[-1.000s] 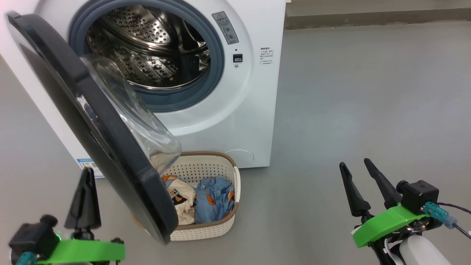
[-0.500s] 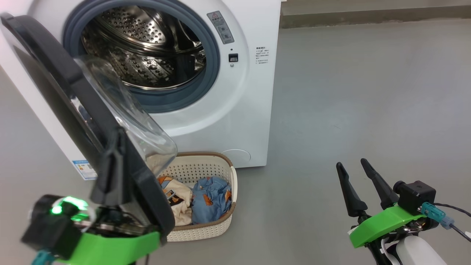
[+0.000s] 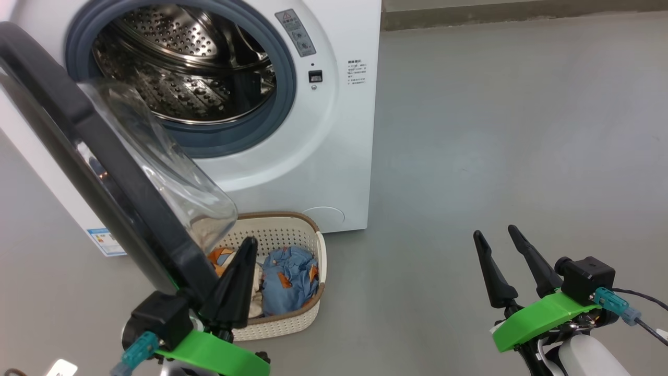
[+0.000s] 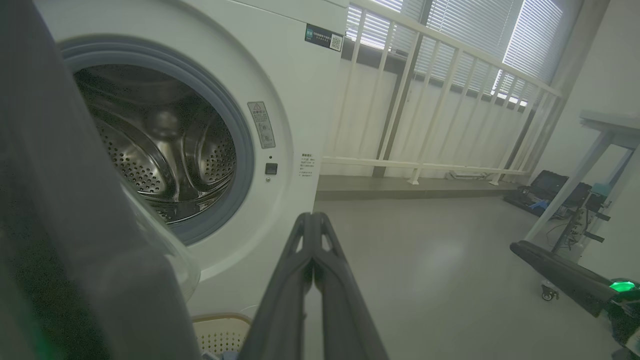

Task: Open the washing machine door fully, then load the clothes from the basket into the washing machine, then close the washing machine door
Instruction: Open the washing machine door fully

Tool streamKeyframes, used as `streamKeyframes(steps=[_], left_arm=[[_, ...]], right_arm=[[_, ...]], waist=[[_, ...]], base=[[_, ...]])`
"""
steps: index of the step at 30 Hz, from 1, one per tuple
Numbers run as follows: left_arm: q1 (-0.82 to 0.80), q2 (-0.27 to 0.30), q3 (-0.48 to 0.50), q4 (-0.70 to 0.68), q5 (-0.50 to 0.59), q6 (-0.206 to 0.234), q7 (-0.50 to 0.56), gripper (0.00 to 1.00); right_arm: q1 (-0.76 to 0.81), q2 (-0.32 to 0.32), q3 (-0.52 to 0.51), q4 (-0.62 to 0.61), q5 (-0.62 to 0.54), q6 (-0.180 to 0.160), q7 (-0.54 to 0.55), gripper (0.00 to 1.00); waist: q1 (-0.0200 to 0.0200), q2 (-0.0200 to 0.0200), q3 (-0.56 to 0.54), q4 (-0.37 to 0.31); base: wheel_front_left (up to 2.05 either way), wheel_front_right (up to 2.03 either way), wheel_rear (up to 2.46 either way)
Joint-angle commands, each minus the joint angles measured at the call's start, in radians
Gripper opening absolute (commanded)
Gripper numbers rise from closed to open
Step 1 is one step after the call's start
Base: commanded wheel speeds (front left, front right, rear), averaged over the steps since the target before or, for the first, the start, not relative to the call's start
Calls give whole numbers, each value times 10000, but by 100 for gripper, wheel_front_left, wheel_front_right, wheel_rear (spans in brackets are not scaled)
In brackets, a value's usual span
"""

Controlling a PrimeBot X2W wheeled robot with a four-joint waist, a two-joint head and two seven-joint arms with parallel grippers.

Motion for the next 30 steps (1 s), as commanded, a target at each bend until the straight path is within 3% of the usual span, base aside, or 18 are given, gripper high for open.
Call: streamKeyframes(steps=[1, 14, 30], left_arm=[[-214, 13, 316, -23, -90, 22, -8, 0], [-857, -37, 896, 2137, -677, 197, -688, 0], [-184, 279, 1246, 1833, -896, 488, -845, 0]], right_arm=[[-41, -4, 223, -264, 66, 58, -124, 100], [-32, 84, 218, -188, 57, 58, -124, 100], [97, 123, 159, -143, 105, 58, -124, 100]], waist=[[0, 0, 31, -17], [0, 0, 121, 114], [0, 0, -65, 925]], base=[[0, 0, 0], [0, 0, 0], [0, 0, 0]])
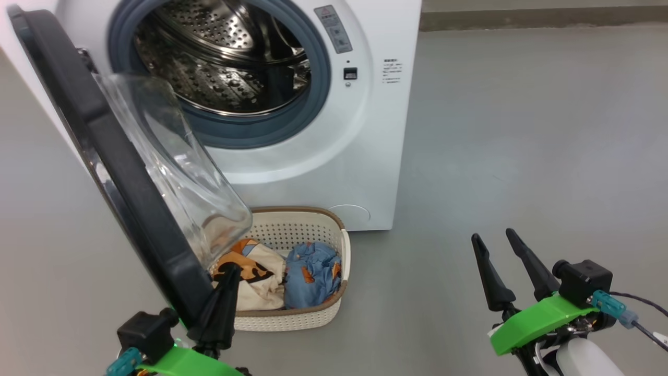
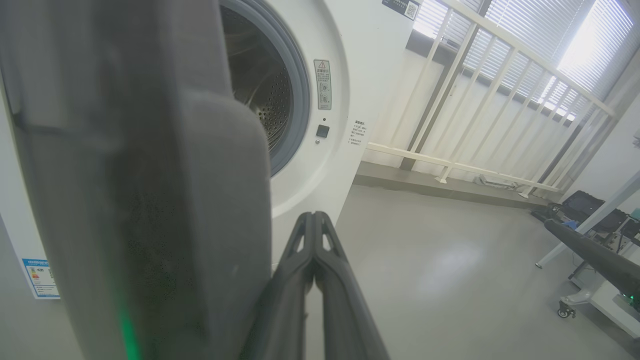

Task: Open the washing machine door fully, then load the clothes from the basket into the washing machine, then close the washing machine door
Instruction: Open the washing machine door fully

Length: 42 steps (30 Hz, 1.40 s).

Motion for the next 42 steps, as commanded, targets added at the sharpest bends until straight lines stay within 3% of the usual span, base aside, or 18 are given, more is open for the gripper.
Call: streamKeyframes(steps=[1, 19, 28, 36, 42], left_arm=[[-116, 410, 640, -347, -136, 195, 2, 0], [573, 840, 1035, -1304, -373, 800, 635, 0], [488, 1353, 1486, -1317, -611, 1052, 1252, 0], [92, 1958, 1966, -982, -814, 1130, 1666, 0], [-628, 2386, 2313, -217, -1174, 942, 1922, 0]], right_arm=[[80, 23, 186, -198, 103, 58, -124, 100], [168, 94, 175, -82, 194, 58, -124, 100], [192, 237, 193, -68, 209, 58, -124, 100], [192, 332, 163, -63, 187, 58, -124, 100], [126, 402, 154, -49, 151, 58, -124, 100]], waist=[[0, 0, -59, 232], [0, 0, -232, 1684], [0, 0, -198, 2293], [0, 0, -124, 2717], [0, 0, 23, 3062]], base=[[0, 0, 0], [0, 0, 0], [0, 0, 0], [0, 0, 0], [0, 0, 0]])
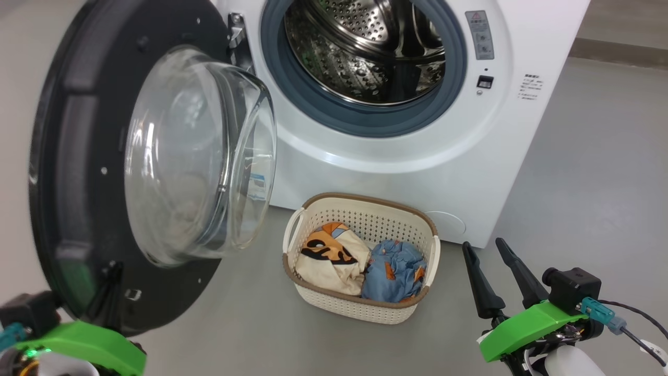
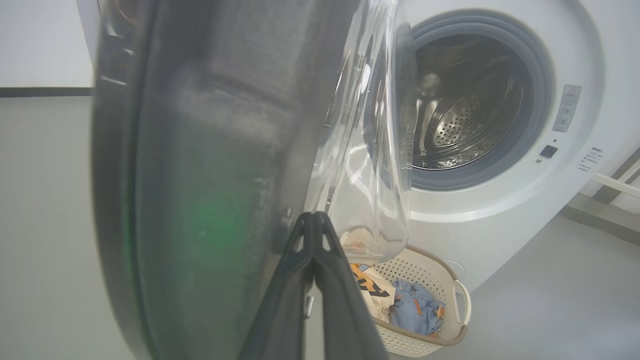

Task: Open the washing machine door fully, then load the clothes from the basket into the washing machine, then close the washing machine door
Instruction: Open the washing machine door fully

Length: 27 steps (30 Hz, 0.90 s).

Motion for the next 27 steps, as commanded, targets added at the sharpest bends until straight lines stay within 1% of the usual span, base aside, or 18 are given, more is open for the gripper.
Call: streamKeyframes(steps=[1, 5, 6, 14, 20, 27], left_arm=[[-679, 487, 603, -16, -83, 31, -7, 0], [-1275, 805, 798, 748, -259, -114, 86, 0], [-1586, 995, 889, 1172, -311, -188, 100, 0], [-2878, 1698, 1058, 2943, -295, -386, 21, 0], [-4038, 2073, 949, 4385, -148, -546, -162, 0], [-5323, 2327, 724, 6087, 60, -691, -518, 0]], right_arm=[[-91, -5, 182, -203, 67, 58, -124, 100], [-202, 29, 199, -183, 32, 58, -124, 100], [-255, 38, 211, -155, 13, 58, -124, 100], [-472, 68, 170, -111, -100, 58, -124, 100], [-667, 104, 128, -74, -210, 58, -124, 100], [-895, 167, 90, -35, -318, 58, -124, 100]], waist=[[0, -1, 123, 134], [0, -1, 300, 277], [0, -1, 374, 333], [0, -1, 771, 531], [0, -1, 1098, 660], [0, -1, 1437, 708]], base=[[0, 0, 0], [0, 0, 0], [0, 0, 0], [0, 0, 0], [0, 0, 0], [0, 0, 0]])
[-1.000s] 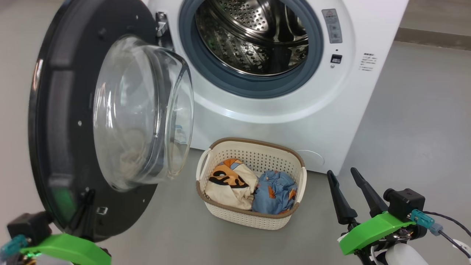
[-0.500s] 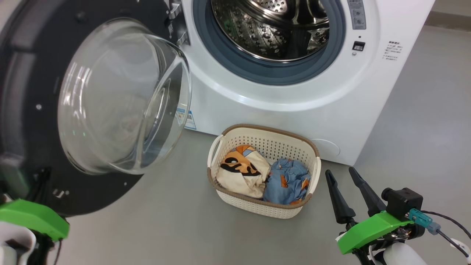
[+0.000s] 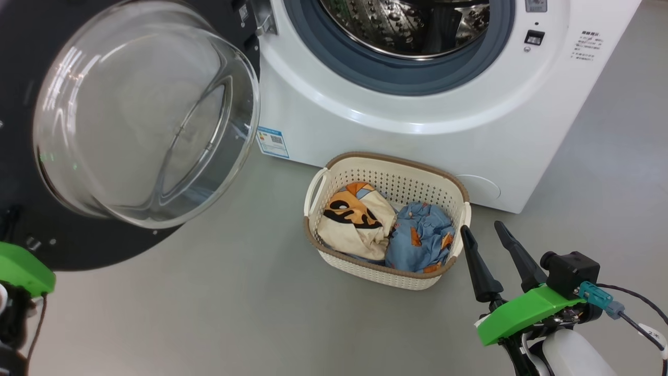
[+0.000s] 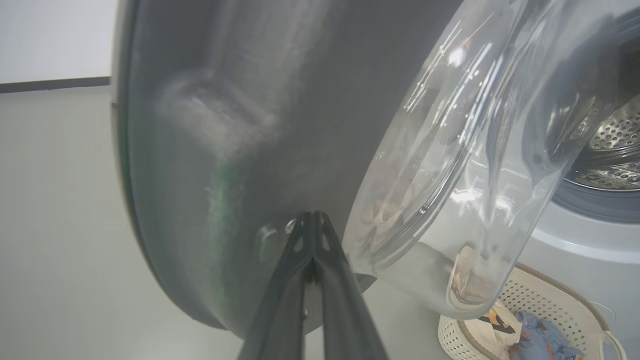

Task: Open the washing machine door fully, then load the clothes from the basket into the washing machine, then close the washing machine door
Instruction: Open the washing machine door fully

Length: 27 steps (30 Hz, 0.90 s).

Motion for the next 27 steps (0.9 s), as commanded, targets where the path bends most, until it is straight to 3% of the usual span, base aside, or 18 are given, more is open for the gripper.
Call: streamKeyframes(steps=[1, 15, 27], left_arm=[[-671, 771, 305, 59, 86, 15, -176, 0], [-2395, 1274, -90, 2434, 430, -207, -980, 0], [-2983, 1299, -401, 3610, 486, -401, -1457, 0]], right_arm=[[-407, 79, 147, -196, -137, 58, -124, 100], [-759, 181, 154, -67, -189, 58, -124, 100], [-720, 224, 81, -41, -167, 58, -124, 100]], waist=[[0, 0, 146, 14], [0, 0, 500, -144], [0, 0, 380, -195]], base=[[0, 0, 0], [0, 0, 0], [0, 0, 0]])
